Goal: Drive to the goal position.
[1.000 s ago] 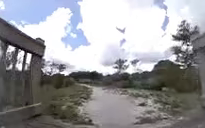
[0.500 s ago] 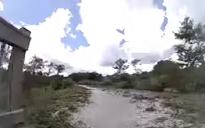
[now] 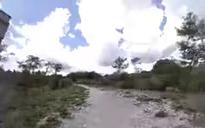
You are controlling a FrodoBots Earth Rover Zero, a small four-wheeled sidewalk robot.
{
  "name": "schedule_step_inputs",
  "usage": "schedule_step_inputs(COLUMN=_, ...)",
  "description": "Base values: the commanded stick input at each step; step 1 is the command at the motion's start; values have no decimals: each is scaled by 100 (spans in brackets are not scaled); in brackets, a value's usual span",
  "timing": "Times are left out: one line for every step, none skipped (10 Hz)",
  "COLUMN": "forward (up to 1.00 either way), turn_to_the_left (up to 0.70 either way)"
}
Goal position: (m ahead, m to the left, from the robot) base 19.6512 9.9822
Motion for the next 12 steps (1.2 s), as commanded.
schedule_step_inputs(forward=70, turn_to_the_left=0)
schedule_step_inputs(forward=70, turn_to_the_left=0)
schedule_step_inputs(forward=70, turn_to_the_left=0)
schedule_step_inputs(forward=70, turn_to_the_left=0)
schedule_step_inputs(forward=70, turn_to_the_left=0)
schedule_step_inputs(forward=70, turn_to_the_left=0)
schedule_step_inputs(forward=70, turn_to_the_left=0)
schedule_step_inputs(forward=70, turn_to_the_left=0)
schedule_step_inputs(forward=70, turn_to_the_left=0)
schedule_step_inputs(forward=70, turn_to_the_left=0)
schedule_step_inputs(forward=70, turn_to_the_left=0)
schedule_step_inputs(forward=70, turn_to_the_left=0)
